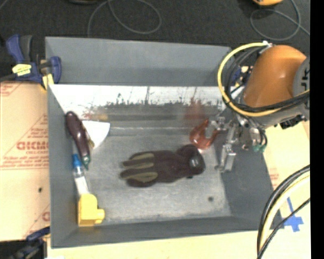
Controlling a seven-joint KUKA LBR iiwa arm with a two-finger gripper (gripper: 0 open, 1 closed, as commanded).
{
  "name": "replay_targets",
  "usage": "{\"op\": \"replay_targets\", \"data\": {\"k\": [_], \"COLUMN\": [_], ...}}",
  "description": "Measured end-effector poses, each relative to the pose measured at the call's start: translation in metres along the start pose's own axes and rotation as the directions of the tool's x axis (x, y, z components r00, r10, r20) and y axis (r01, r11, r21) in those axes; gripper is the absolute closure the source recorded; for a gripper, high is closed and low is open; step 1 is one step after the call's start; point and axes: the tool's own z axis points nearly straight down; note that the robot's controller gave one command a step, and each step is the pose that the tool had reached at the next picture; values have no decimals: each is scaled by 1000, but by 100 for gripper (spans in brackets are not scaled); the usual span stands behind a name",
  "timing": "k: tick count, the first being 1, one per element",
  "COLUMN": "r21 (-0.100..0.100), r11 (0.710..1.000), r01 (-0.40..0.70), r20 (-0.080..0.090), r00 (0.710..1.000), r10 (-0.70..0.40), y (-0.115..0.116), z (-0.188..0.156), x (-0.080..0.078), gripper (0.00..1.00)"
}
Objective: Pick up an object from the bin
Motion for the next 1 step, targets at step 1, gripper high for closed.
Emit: {"op": "replay_targets", "data": {"k": [1], "r21": [1], "r11": [1000], "r01": [2], "r20": [8], "r00": [1000], "r10": [-2], "y": [0], "z": [-5], "x": [-1], "gripper": [0]}}
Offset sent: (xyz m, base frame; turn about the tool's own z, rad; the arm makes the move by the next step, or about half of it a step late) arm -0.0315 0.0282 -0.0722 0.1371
